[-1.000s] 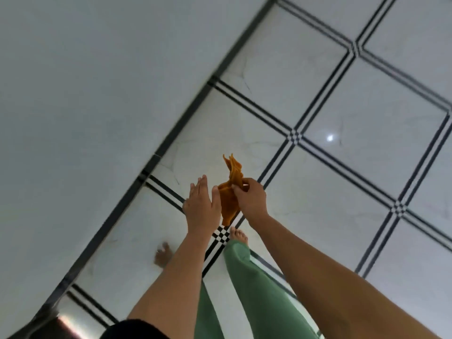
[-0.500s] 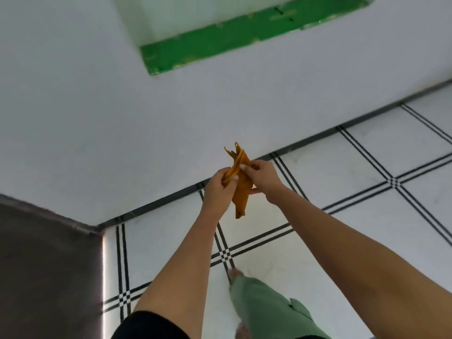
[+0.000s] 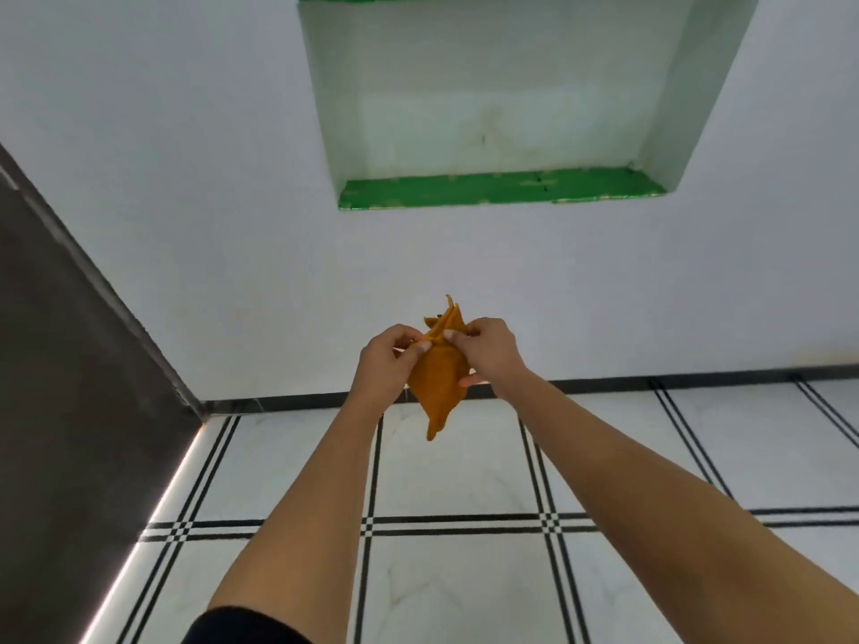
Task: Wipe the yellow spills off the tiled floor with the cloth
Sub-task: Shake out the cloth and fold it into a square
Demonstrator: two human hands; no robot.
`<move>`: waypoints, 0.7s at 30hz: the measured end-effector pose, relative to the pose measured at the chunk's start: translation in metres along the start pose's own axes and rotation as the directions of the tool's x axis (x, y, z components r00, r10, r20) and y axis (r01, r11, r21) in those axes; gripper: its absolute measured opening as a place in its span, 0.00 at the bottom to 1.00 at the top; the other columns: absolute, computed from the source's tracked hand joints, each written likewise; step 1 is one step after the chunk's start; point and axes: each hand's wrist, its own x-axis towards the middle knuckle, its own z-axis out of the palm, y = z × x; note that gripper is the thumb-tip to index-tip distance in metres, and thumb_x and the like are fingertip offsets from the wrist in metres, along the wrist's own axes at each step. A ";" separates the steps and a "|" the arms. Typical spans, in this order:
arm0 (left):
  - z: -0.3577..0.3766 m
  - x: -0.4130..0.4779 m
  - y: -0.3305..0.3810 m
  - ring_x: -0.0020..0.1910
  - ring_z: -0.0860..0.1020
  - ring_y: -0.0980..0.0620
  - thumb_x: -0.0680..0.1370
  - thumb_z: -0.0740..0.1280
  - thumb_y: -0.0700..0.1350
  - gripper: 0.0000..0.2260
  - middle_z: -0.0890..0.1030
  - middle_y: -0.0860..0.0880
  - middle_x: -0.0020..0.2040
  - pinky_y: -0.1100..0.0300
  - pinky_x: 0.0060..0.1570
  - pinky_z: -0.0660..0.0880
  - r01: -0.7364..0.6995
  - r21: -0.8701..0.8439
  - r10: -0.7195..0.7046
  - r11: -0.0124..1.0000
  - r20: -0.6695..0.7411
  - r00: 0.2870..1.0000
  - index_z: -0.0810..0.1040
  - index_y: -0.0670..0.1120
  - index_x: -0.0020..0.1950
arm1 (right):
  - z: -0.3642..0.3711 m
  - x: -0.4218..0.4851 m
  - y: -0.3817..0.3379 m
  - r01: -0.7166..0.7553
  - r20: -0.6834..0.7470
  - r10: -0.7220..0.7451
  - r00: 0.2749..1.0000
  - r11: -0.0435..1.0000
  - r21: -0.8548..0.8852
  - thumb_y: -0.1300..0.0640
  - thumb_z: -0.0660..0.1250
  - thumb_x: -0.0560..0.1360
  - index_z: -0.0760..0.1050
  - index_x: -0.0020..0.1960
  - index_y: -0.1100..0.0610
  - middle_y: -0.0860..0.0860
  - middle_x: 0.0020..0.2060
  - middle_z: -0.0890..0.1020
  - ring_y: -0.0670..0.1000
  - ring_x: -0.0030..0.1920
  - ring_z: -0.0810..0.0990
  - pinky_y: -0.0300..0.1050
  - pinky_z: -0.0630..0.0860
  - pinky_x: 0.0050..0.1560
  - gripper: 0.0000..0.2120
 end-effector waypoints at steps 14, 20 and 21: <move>0.082 -0.106 0.108 0.52 0.77 0.47 0.78 0.64 0.47 0.07 0.79 0.45 0.51 0.57 0.52 0.73 0.042 0.014 -0.042 0.999 0.012 0.999 0.75 0.46 0.53 | -0.151 -0.086 0.031 0.102 0.213 -0.108 0.971 0.994 0.039 0.58 0.72 0.71 0.71 0.49 0.56 0.54 0.50 0.78 0.52 0.52 0.77 0.43 0.75 0.49 0.11; 0.071 -0.119 0.115 0.48 0.77 0.50 0.76 0.66 0.51 0.09 0.78 0.49 0.48 0.59 0.46 0.75 0.017 0.077 -0.019 0.997 0.028 0.999 0.77 0.49 0.53 | -0.157 -0.110 0.012 0.206 0.452 -0.094 0.887 0.957 -0.205 0.51 0.70 0.72 0.72 0.64 0.54 0.54 0.59 0.75 0.57 0.58 0.74 0.50 0.75 0.57 0.21; 0.068 -0.123 0.115 0.48 0.78 0.49 0.76 0.66 0.51 0.09 0.79 0.48 0.48 0.58 0.47 0.76 0.013 0.078 -0.016 0.997 0.035 0.999 0.77 0.48 0.52 | -0.154 -0.114 0.007 0.263 0.448 -0.127 0.885 0.930 -0.255 0.51 0.69 0.73 0.75 0.61 0.56 0.54 0.58 0.76 0.56 0.57 0.75 0.49 0.75 0.56 0.18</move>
